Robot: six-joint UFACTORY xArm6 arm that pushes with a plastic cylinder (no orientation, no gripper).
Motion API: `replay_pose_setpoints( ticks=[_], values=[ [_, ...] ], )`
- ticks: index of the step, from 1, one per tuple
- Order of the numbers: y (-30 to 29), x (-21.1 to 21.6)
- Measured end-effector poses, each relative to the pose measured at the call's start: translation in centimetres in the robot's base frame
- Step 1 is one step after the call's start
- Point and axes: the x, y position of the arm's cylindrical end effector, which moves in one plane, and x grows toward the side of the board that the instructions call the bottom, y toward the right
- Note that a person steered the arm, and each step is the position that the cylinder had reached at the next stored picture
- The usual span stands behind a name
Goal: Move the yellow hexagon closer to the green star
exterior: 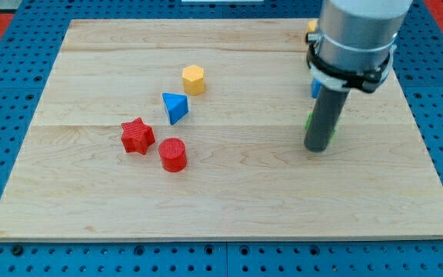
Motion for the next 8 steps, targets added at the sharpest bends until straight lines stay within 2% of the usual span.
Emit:
replay_pose_setpoints(
  ticks=[1, 2, 3, 4, 6, 7, 8],
  values=[
    [-0.1, -2.0],
    [2.0, -2.0],
    [1.5, -2.4],
    [-3.6, -0.9],
    [-7.3, -13.5],
    [-13.5, -17.5],
    [-20.0, -18.0]
  ],
)
